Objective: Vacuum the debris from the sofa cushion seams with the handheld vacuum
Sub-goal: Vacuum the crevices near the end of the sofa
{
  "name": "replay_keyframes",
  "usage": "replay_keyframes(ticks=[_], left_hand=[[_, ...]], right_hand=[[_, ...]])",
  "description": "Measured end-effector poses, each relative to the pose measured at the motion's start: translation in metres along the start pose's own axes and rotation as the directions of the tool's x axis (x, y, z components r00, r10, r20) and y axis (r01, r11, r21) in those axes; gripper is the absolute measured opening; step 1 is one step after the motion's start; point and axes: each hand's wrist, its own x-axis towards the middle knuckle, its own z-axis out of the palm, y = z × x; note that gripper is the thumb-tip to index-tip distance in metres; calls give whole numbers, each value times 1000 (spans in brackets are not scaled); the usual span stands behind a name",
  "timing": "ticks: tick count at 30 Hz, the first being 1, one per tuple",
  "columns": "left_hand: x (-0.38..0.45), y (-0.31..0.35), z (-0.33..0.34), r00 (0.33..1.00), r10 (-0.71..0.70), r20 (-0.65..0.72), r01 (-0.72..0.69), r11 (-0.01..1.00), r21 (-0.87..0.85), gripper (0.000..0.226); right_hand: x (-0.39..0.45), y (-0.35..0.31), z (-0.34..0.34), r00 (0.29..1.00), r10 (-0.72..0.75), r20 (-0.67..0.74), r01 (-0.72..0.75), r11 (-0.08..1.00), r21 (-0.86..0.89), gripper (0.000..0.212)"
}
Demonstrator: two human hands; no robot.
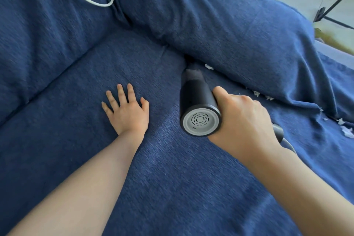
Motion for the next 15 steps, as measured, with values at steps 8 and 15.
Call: replay_keyframes(ticks=[8, 15], left_hand=[[-47, 23, -1, 999, 13, 33, -10, 997, -77, 66], [-72, 24, 5, 992, 103, 72, -101, 994, -34, 74]], right_hand=[[-25, 6, -8, 1000, 13, -8, -14, 999, -35, 28], [-46, 6, -13, 999, 31, 21, -29, 996, -86, 30]])
